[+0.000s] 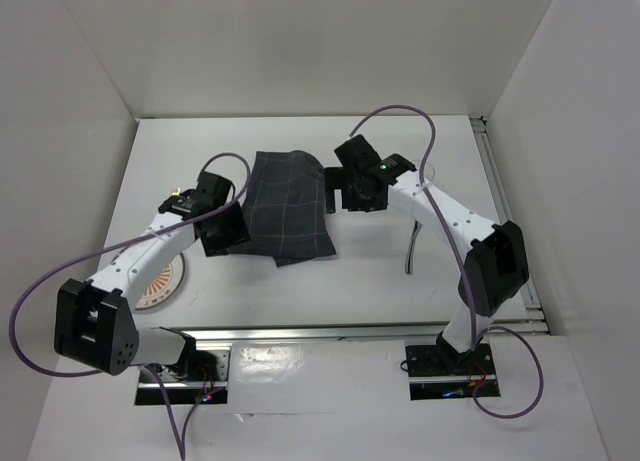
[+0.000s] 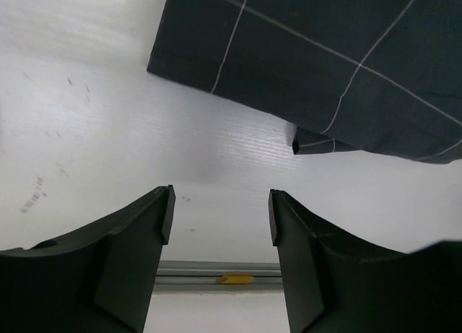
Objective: Set the dinner table for one person
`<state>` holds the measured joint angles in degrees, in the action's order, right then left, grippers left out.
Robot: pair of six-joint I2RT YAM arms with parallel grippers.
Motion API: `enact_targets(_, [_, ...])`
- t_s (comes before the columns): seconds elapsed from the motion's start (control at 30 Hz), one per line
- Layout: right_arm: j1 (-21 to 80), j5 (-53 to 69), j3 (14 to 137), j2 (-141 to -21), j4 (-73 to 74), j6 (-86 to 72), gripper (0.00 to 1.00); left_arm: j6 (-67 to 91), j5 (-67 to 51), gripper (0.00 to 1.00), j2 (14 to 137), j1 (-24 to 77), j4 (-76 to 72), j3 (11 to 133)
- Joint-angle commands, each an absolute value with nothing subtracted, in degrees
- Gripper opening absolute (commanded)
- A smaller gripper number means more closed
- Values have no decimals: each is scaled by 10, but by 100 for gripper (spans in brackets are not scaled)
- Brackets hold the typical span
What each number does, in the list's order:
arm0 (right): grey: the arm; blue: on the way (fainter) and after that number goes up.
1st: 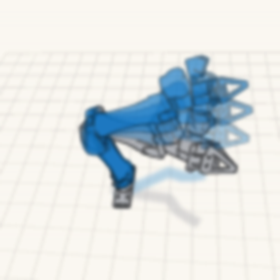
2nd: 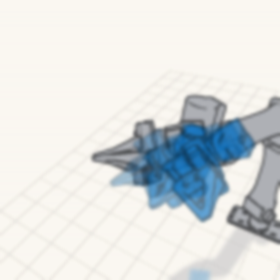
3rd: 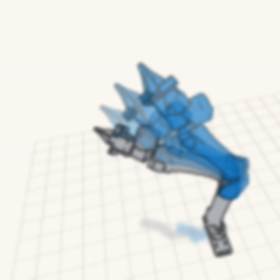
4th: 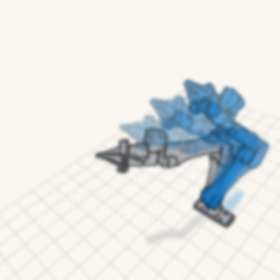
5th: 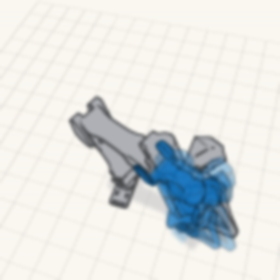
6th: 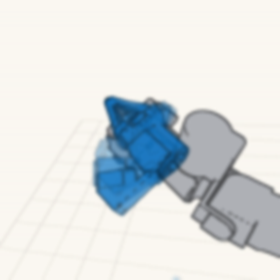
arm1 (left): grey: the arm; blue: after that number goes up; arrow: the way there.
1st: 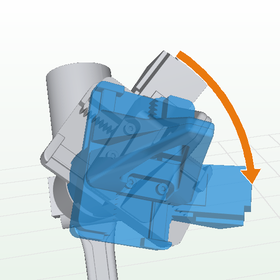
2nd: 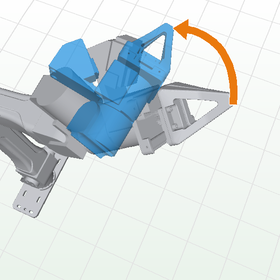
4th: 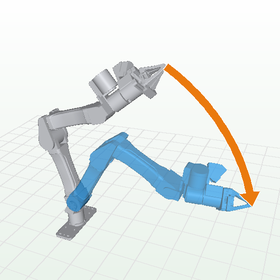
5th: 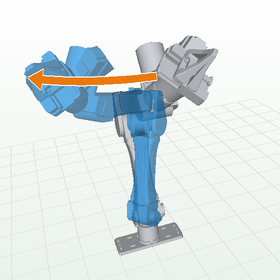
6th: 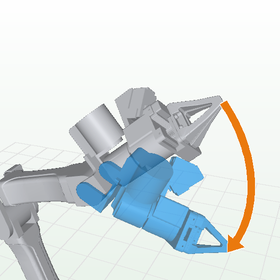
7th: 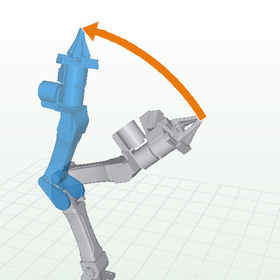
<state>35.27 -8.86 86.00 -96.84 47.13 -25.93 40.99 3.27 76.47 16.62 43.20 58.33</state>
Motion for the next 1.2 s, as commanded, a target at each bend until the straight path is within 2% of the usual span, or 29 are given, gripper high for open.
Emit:
enact_targets(0.0, [356,-119,837,-912,430,-274,100,516,5,71,748,163,437,543])
enact_targets(0.13, [356,-125,801,-861,396,-274,100,584,-4,69,725,157,418,488])
enact_targets(0.23, [356,-113,780,-847,381,-256,100,603,4,76,706,141,390,468])
enact_targets(0.43, [356,-106,799,-878,394,-238,100,694,-48,77,665,121,246,363])
enact_targets(0.57, [356,-95,799,-878,399,-245,100,700,-35,75,684,109,226,378])
enact_targets(0.8, [356,-103,784,-850,412,-250,100,711,-24,74,790,87,234,446])
enact_targets(1.17, [361,-139,799,-838,449,-262,100,711,-40,71,868,69,192,445])
